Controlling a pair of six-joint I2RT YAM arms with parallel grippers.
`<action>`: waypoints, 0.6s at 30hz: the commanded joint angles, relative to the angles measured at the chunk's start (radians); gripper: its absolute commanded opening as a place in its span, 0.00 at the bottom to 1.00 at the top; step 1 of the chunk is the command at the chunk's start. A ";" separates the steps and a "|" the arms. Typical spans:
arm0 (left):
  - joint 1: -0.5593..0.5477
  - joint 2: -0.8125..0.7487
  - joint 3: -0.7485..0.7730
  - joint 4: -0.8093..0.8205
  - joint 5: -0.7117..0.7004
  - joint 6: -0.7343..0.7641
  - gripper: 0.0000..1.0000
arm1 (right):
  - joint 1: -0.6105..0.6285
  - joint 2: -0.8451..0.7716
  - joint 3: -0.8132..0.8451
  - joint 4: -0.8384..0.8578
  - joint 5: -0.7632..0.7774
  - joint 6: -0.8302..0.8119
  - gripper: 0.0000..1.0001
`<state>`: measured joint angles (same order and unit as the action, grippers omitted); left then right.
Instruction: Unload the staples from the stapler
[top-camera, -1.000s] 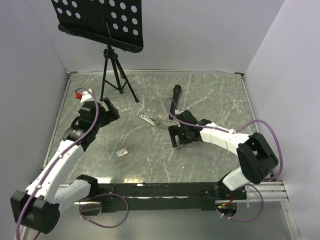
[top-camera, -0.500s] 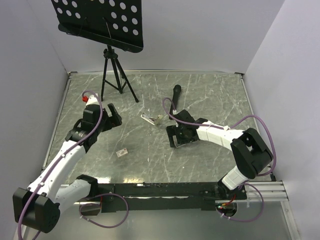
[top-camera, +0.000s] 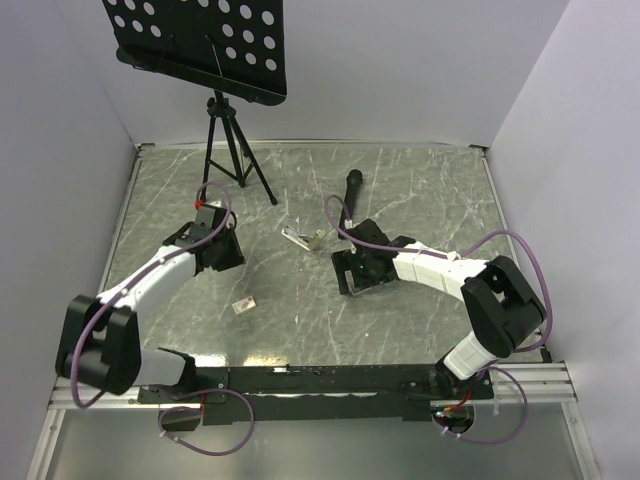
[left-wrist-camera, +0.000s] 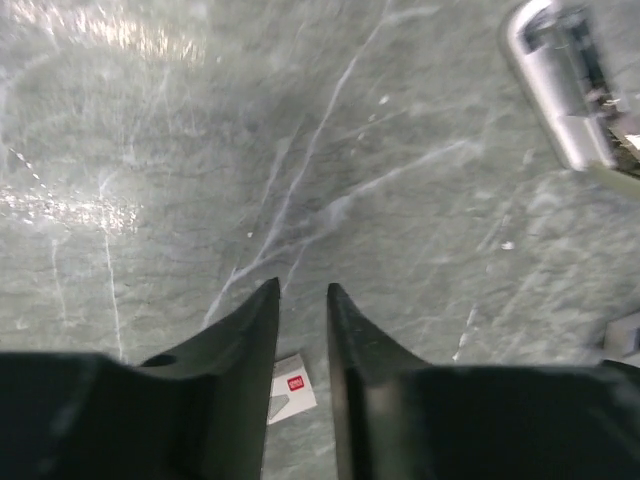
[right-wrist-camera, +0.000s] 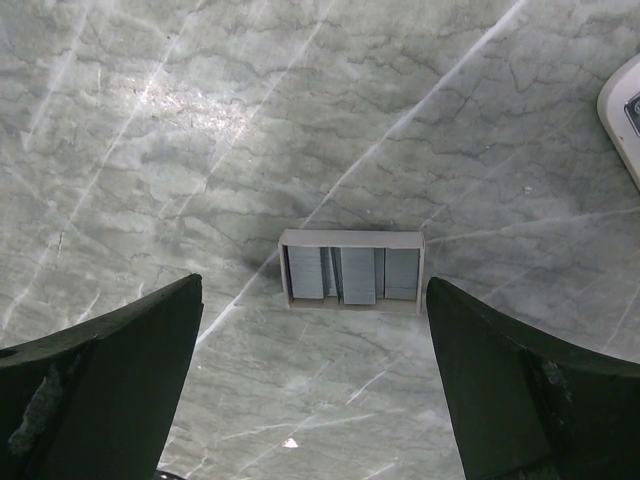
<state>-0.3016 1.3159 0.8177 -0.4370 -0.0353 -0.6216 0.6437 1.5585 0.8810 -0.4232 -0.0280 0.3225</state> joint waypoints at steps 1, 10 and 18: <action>0.005 0.090 0.058 -0.042 0.026 0.040 0.26 | 0.001 0.014 0.009 0.044 -0.016 -0.011 1.00; -0.005 0.177 0.052 -0.054 0.063 0.072 0.01 | 0.033 0.018 0.010 0.077 -0.059 0.010 1.00; -0.070 0.229 0.054 -0.109 -0.011 0.043 0.01 | 0.114 0.044 0.036 0.063 -0.030 0.061 1.00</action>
<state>-0.3309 1.5150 0.8364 -0.4999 -0.0006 -0.5690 0.7242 1.5867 0.8814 -0.3847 -0.0658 0.3466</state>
